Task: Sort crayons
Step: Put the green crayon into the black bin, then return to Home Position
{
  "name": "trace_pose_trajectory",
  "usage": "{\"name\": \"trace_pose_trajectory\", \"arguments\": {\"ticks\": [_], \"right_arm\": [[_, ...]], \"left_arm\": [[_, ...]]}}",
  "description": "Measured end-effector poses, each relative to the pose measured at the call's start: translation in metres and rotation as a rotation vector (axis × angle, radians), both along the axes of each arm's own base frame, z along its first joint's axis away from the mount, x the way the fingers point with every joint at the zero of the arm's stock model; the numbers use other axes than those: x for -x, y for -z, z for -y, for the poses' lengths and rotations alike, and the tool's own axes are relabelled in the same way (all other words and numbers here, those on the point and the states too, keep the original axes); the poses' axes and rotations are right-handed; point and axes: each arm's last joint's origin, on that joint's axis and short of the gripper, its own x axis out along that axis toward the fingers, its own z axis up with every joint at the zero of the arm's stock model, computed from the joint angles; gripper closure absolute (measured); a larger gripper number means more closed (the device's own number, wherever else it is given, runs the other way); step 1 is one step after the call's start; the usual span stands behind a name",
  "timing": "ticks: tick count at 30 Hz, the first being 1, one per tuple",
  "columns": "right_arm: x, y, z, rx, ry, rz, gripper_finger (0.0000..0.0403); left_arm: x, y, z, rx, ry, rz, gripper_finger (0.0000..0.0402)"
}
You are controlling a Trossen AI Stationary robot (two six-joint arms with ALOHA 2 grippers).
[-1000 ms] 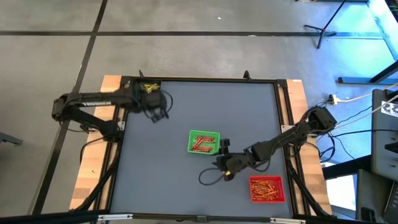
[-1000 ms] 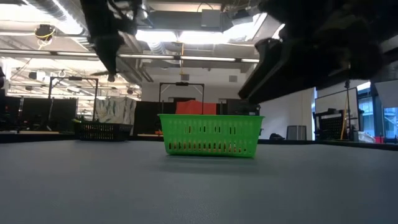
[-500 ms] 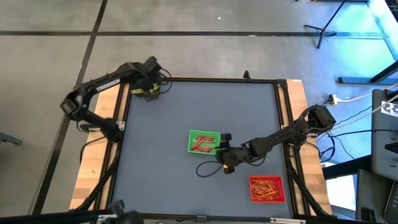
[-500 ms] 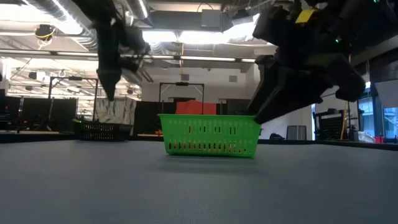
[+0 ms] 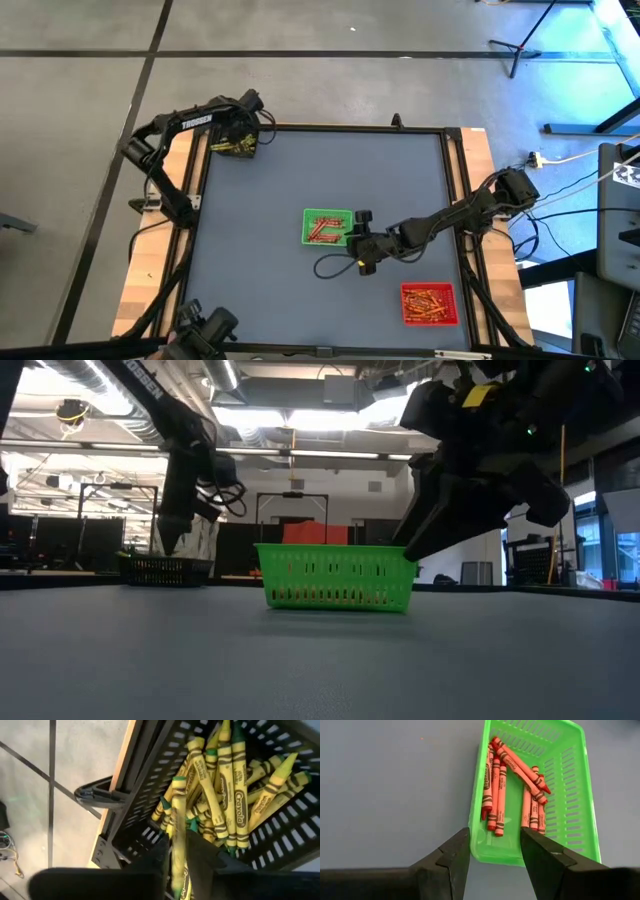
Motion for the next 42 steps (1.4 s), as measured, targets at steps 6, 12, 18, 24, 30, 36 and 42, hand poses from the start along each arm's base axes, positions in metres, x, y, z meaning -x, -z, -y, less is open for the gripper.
{"name": "trace_pose_trajectory", "arguments": {"ticks": [6,12,18,24,30,36,42], "right_arm": [[-0.001,-0.001,0.0,0.031,-0.016,0.005,0.0233],[-0.001,-0.022,-0.006,0.023,-0.016,0.03,0.0233],[0.015,-0.052,-0.002,-0.041,-0.039,0.03,0.0233],[0.031,-0.081,0.023,-0.071,-0.014,0.045,0.0239],[0.054,-0.088,0.054,-0.11,-0.01,0.077,0.0294],[0.085,-0.074,0.087,-0.14,0.025,0.154,0.0357],[0.109,-0.064,0.112,-0.199,0.041,0.308,0.0399]], "left_arm": [[0.0,-0.006,0.003,-0.021,0.002,0.014,0.0302],[-0.008,-0.037,0.023,-0.047,0.049,0.197,0.0291],[-0.012,-0.075,0.049,-0.018,0.169,0.531,0.0295],[-0.022,-0.102,0.071,0.052,0.371,0.882,0.0297],[-0.025,-0.087,0.084,-0.02,0.464,1.011,0.0297],[-0.025,-0.051,0.09,0.04,0.556,1.196,0.0297],[-0.023,-0.027,0.097,0.07,0.625,1.337,0.0297]]}}
